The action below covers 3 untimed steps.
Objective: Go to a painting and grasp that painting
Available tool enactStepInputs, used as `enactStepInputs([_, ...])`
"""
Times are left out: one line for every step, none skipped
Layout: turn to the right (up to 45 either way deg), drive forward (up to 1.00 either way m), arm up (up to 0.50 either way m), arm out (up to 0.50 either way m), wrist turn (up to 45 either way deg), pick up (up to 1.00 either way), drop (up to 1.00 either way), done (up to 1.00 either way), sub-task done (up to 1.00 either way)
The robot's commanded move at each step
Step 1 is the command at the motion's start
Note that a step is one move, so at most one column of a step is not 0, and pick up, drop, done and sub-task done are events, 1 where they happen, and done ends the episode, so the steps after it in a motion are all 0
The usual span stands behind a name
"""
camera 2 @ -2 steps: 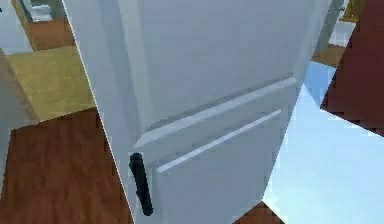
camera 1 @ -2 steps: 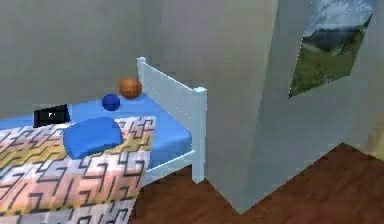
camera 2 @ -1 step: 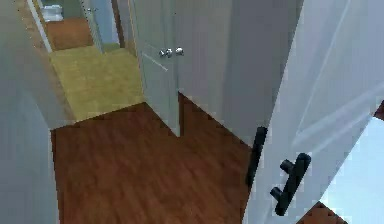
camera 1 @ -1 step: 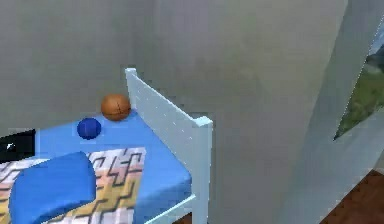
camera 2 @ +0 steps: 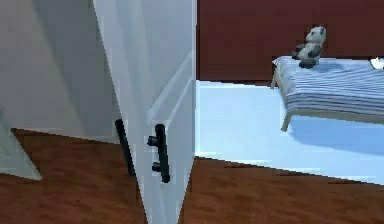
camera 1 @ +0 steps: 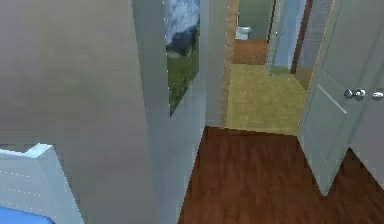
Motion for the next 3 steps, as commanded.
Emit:
enactStepInputs([6.0,0.00,0.00,0.00,0.0,0.00,0.00,0.00,0.00])
enactStepInputs([0.0,0.45,0.00,0.00,0.0,0.00,0.00,0.00,0.00])
enactStepInputs([15.0,0.00,0.00,0.00,0.0,0.00,0.00,0.00,0.00])
